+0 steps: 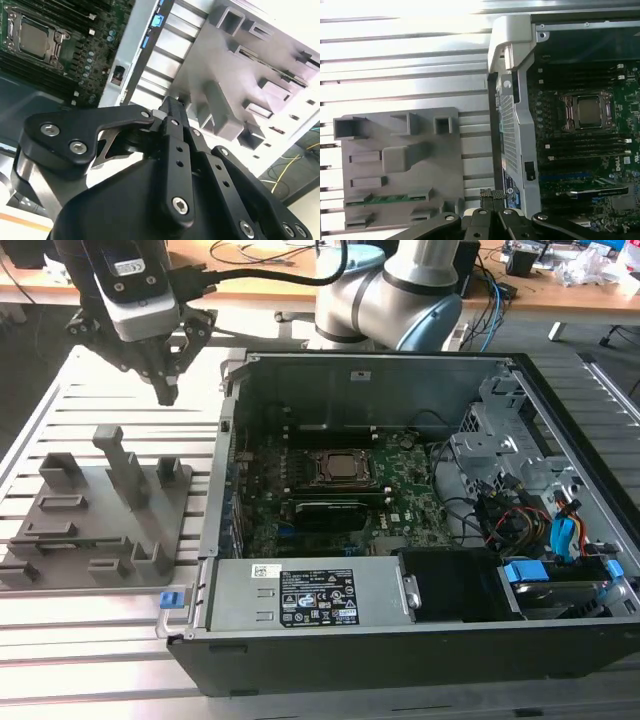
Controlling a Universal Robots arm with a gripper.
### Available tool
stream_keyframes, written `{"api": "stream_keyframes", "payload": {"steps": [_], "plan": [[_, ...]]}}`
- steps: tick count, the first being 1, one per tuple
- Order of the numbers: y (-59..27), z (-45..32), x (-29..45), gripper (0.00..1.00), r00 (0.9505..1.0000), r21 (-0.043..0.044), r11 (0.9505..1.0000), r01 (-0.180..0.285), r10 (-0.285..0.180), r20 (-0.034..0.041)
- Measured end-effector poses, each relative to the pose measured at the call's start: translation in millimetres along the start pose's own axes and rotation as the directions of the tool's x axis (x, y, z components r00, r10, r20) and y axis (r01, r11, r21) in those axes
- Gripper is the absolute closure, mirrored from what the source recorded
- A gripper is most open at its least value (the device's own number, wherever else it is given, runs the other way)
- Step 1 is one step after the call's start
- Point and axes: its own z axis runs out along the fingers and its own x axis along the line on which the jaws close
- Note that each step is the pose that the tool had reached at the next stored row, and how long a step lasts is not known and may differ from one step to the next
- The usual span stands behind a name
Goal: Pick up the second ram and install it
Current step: 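Reach for the second ram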
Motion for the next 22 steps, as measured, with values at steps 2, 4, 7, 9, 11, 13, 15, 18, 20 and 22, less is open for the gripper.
{"api": "stream_keyframes", "payload": {"steps": [2, 4, 7, 9, 11, 13, 15, 18, 20, 22], "plan": [[-0.7, -0.4, 9.8, 0.89, 1.0000, 0.0000, 1.0000, 0.000, 0.000, 0.0008], [-1.5, -0.8, 20.9, 0.89, 1.0000, -0.0001, 1.0000, 0.000, 0.000, 0.0016], [-2.5, -1.3, 33.9, 0.89, 1.0000, -0.0002, 1.0000, 0.000, 0.000, 0.0024], [-2.9, -1.5, 39.9, 0.89, 1.0000, -0.0002, 1.0000, 0.000, 0.000, 0.0026], [-3.7, -1.8, 49.3, 0.89, 1.0000, -0.0002, 1.0000, 0.000, 0.000, 0.0028], [-4.4, -2.1, 59.1, 0.89, 1.0000, -0.0002, 1.0000, 0.000, 0.000, 0.0030], [-5.4, -2.6, 72.6, 0.89, 1.0000, -0.0002, 1.0000, 0.000, 0.000, 0.0032], [-7.0, -3.2, 94.7, 0.89, 1.0000, -0.0002, 1.0000, 0.000, 0.000, 0.0038], [-8.0, -3.3, 107.5, 0.89, 1.0000, -0.0003, 1.0000, 0.000, 0.000, 0.0040], [-8.4, -3.3, 112.7, 0.89, 1.0000, -0.0003, 1.0000, 0.000, 0.000, 0.0039]]}}
